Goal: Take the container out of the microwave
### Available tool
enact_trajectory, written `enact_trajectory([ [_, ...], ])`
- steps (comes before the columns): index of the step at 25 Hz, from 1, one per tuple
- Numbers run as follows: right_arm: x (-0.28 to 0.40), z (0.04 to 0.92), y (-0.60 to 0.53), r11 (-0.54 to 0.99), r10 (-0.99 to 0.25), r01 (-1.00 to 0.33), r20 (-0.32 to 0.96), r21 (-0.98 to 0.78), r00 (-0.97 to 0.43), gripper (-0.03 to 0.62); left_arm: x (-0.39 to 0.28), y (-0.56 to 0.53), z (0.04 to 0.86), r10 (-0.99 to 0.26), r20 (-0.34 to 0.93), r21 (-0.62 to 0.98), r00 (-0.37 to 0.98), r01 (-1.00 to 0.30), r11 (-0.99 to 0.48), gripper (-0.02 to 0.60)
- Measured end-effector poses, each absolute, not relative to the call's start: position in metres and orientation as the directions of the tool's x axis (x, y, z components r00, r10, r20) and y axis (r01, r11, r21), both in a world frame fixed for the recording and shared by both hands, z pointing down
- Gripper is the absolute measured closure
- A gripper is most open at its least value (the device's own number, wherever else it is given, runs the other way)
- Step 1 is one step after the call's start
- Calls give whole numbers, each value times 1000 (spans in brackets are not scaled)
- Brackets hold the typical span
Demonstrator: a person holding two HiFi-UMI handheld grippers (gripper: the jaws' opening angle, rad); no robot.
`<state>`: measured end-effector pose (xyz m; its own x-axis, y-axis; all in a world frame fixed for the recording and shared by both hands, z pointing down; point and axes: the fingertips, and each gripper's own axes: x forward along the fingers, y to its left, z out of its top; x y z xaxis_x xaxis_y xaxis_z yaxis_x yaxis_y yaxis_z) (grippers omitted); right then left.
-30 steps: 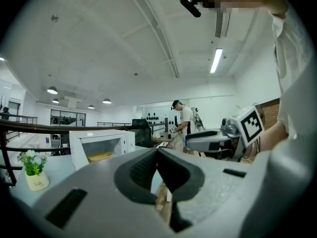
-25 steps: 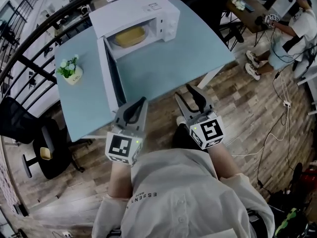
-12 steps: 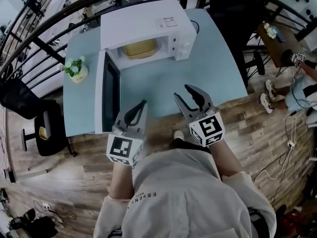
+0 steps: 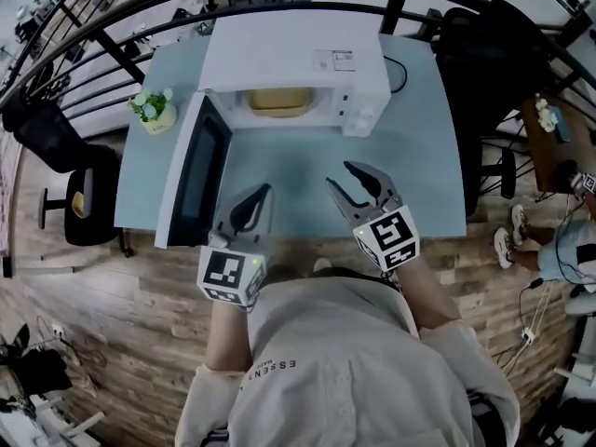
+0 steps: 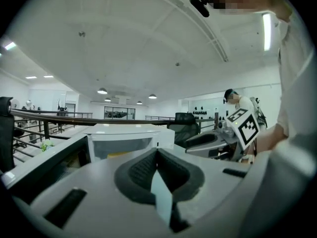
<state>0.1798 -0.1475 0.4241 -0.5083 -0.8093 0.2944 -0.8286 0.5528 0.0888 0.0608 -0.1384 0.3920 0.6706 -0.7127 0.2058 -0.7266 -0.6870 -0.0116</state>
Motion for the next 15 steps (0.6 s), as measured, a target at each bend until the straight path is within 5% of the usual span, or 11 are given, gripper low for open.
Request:
enact_trajectory([
  [15,151,467,-233,713,-661,-681,484,167,-574,424,40,-185,430,-769,275,46,577,-807,-589,580],
])
